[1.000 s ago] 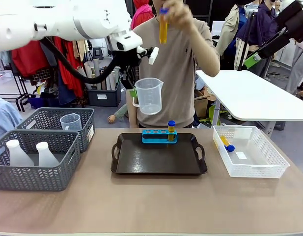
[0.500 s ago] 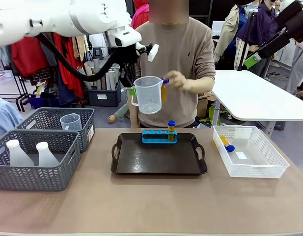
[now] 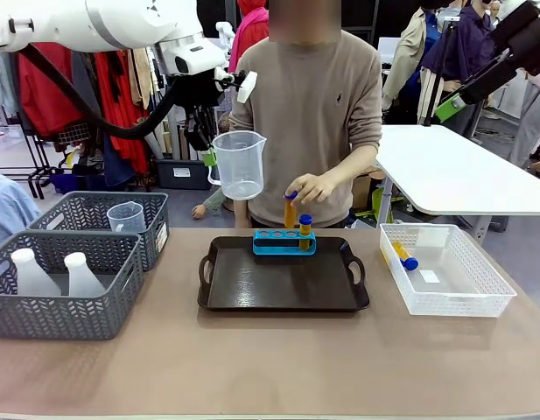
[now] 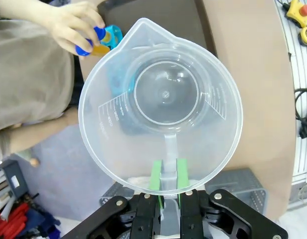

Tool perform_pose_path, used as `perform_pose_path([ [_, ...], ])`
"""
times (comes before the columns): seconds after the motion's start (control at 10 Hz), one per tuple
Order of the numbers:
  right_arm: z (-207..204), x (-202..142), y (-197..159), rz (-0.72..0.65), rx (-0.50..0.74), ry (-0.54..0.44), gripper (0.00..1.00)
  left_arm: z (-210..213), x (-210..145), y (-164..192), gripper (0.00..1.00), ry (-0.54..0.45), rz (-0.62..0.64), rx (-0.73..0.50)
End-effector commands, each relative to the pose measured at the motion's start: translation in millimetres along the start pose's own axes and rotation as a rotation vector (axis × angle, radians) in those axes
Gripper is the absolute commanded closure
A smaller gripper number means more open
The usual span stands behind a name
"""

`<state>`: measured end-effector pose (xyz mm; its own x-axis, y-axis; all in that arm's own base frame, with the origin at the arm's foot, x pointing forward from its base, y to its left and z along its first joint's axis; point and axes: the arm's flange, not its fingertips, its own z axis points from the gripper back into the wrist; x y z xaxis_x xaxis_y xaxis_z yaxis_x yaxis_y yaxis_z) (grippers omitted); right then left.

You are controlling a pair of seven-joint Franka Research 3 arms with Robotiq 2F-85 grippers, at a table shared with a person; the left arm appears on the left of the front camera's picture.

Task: Prepare the laboratory tools.
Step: Pick up one Large Measuring Cup and place it on the Handle tray.

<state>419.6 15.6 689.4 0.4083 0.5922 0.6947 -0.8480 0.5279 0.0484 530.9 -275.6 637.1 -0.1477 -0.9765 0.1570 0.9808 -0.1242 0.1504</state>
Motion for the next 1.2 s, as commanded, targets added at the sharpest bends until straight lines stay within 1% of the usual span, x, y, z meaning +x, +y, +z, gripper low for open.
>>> perform_pose_path([
  [0.0,1,1,0,0.004,0.004,-0.006,0.0,-1,0,0,1.0,0.005,-0.002,-0.003],
  [0.3,1,1,0,0.004,0.004,-0.006,0.0,-2,2,1,1.0,0.001,-0.003,-0.002],
  [0.4,1,1,0,0.004,0.004,-0.006,0.0,-21,23,11,1.0,-0.002,-0.068,-0.037],
  [0.5,1,1,0,0.004,0.004,-0.006,0.0,-41,43,21,1.0,0.017,-0.114,-0.054],
  [0.6,1,1,0,0.004,0.004,-0.006,0.0,-59,66,27,1.0,-0.003,-0.144,-0.08],
  [0.7,1,1,0,0.004,0.004,-0.006,0.0,-81,82,37,1.0,0.022,-0.153,-0.099],
  [0.9,1,1,0,0.004,0.004,-0.006,0.0,-123,122,45,1.0,0.035,-0.219,-0.121],
  [1.0,1,1,0,0.004,0.004,-0.006,0.0,-142,129,49,1.0,0.035,-0.253,-0.128],
  [1.1,1,1,0,0.004,0.004,-0.006,0.0,-161,139,56,1.0,0.002,-0.267,-0.149],
])
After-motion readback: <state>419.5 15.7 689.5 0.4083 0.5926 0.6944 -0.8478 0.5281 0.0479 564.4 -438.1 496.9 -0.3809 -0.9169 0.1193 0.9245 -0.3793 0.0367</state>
